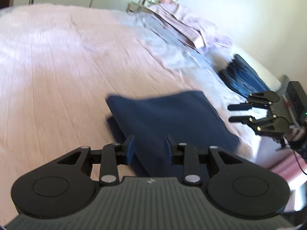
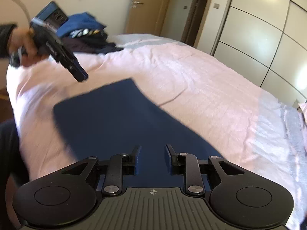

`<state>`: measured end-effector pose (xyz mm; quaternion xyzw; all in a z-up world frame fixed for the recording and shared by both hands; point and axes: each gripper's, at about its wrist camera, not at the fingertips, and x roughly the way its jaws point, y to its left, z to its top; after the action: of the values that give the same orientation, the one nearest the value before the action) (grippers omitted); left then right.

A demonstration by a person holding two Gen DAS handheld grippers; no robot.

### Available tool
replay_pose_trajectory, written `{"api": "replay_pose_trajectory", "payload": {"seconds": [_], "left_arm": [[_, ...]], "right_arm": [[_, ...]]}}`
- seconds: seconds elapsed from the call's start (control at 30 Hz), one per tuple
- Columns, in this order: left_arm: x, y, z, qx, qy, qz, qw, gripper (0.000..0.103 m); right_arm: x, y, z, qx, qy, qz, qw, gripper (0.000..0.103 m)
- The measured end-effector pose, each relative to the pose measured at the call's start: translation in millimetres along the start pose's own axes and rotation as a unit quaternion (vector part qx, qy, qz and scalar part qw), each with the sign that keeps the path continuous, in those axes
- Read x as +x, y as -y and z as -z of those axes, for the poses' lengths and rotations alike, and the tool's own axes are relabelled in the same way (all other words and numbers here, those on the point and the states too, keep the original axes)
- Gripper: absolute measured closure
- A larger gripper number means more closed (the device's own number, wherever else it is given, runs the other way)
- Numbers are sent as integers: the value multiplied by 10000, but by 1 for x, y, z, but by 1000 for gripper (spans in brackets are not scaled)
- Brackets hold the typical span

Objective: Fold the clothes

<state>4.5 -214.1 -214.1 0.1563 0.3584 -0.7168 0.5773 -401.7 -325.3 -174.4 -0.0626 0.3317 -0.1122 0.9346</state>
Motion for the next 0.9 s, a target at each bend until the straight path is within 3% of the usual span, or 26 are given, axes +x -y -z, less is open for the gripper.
{"api": "replay_pose_trajectory", "payload": {"seconds": [0.13,0.27,0.47,0.53,0.7,0.77,0.9], "left_arm": [[38,-10,-6,-35,-177,46,9998,76],[64,-23,12,-81,-312,127,9994,76],[57,-50,16,-560,-92,681,9961,76],[56,-55,15,-665,-99,768,9948,76],[65,-50,16,-566,-314,593,9961,76],[58,-49,14,-694,-274,561,9956,76],[26,-36,12,-638,-19,452,9969,76]], "right_arm": [[44,12,-27,129,17,-127,9998,76],[85,26,-51,406,-15,-469,9981,70],[141,43,-85,789,-91,-982,9920,70],[162,47,-92,924,-306,-1246,9874,70],[201,39,-91,768,-950,-1316,9838,69],[199,32,-86,478,-1137,-1134,9859,69],[147,38,-78,893,-629,-1013,9888,69]]}}
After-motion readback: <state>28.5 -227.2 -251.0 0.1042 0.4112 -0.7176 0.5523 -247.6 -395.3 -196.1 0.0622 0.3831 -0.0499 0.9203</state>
